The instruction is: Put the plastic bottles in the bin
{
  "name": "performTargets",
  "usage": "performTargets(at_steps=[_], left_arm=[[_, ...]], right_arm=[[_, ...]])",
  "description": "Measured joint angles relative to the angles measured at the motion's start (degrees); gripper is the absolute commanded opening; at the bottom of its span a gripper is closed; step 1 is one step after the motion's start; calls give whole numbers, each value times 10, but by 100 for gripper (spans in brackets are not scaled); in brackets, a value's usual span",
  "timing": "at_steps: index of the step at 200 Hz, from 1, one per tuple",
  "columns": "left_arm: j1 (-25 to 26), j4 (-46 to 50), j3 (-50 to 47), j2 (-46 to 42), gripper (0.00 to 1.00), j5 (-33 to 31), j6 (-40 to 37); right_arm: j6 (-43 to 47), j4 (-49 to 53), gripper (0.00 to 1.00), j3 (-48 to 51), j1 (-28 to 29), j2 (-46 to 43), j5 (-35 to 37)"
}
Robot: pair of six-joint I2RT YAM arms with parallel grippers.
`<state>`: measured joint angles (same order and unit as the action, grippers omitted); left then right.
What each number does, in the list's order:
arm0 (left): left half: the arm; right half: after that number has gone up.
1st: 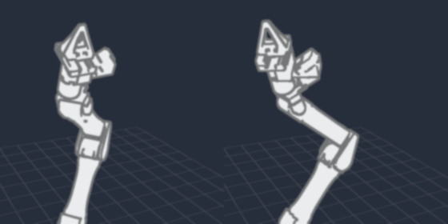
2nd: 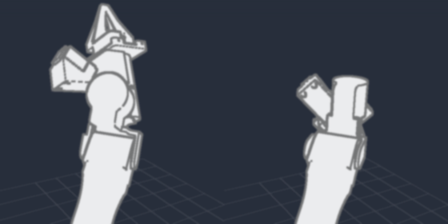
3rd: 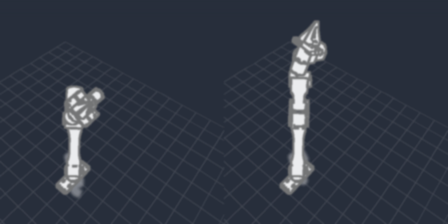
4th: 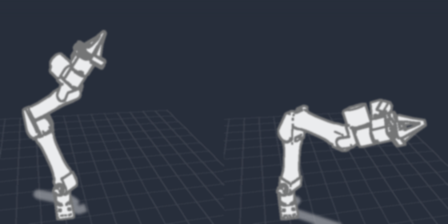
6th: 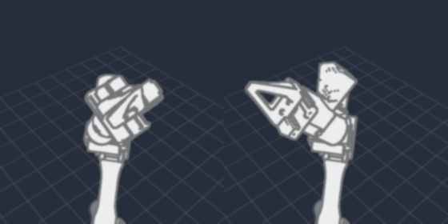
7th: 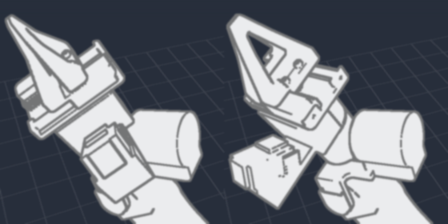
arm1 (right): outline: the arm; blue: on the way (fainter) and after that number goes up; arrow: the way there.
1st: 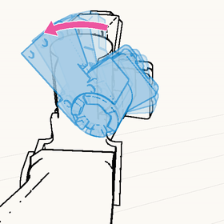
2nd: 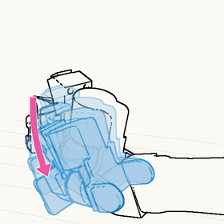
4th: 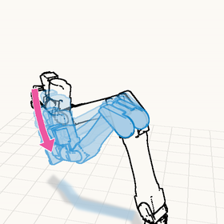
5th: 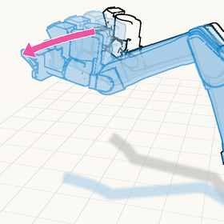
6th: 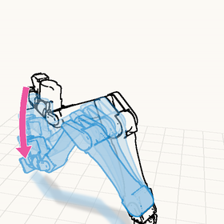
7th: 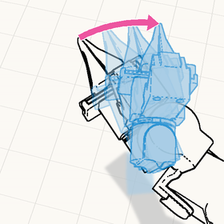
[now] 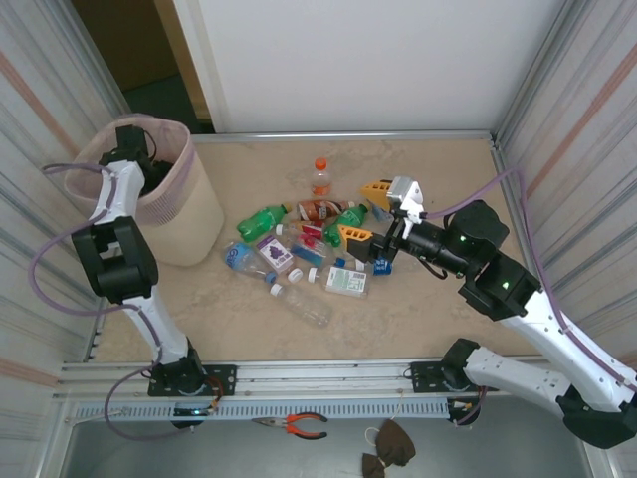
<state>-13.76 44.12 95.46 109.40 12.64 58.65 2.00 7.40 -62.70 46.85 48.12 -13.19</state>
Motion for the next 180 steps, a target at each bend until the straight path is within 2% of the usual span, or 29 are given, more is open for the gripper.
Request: performTargets(at_steps=[50, 74, 115, 180], left_arm=[[0, -15, -1, -2, 60, 1, 26], [4, -21, -5, -24, 68, 4, 38], [5, -27, -5, -79, 74, 10, 54], [5, -36, -5, -132, 76, 14, 72]], right_arm=[[0, 9, 80, 0, 0, -8, 7], [0, 9, 80, 0, 0, -8, 10], [0, 9, 80, 0, 0, -8, 10], [0, 15, 80, 0, 0, -12, 10]])
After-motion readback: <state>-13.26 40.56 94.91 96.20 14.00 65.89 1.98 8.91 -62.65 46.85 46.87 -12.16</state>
